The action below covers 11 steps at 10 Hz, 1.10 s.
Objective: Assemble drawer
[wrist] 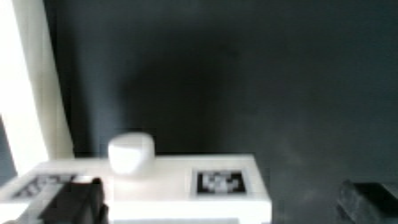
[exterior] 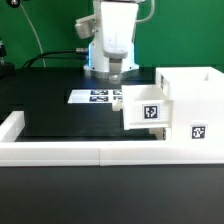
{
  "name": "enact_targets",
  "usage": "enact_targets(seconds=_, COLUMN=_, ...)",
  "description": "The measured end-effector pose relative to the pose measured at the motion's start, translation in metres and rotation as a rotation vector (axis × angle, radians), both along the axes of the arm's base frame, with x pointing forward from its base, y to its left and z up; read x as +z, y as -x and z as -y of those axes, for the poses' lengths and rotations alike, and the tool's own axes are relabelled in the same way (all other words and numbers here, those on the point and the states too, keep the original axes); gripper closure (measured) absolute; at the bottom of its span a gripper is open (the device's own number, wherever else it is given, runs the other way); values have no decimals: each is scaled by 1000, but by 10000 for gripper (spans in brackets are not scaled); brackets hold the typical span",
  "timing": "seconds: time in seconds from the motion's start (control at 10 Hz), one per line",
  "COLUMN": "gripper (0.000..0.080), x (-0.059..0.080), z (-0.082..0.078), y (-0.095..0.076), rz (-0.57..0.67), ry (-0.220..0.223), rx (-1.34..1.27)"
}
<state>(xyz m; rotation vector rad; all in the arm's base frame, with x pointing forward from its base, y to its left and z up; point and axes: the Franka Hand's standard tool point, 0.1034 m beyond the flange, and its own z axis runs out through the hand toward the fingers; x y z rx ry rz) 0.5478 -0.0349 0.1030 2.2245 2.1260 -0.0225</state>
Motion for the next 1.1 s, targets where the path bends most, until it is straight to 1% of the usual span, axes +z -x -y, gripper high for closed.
enact_targets(seconds=0.1, gripper=150, x=-4, z=17, y=1, rz=-3, ry=-6, rx=13)
enact_targets(seconds=0.2, gripper=150, x=-10, z=30, y=4, rz=-12, ry=-9, rx=26)
enact_targets(seconds=0.3, gripper=150, x=-19, z=44, y=8, rz=-28, ry=-24, rx=43)
enact_targets(seconds=0.4, gripper=150, x=-27, z=55, y=12, rz=-38, ry=-56, rx=48)
enact_targets(seconds=0.6, gripper=150, x=-38, z=70, y=21, rz=-45, ry=-138, rx=57)
enact_targets(seconds=0.7, gripper=150, x=-44, z=71, y=25, rz=-56, ry=-168, rx=43)
enact_targets(seconds=0.8, gripper=150, x=-50, z=65, y=27, rz=-66, ry=-175, rx=37)
enact_targets(seconds=1.0, gripper=150, x=-60, z=48, y=28, rz=-83, ry=-189, rx=15)
enact_targets(seconds=1.1, gripper=150, x=-63, z=39, y=27, rz=-88, ry=-194, rx=-5)
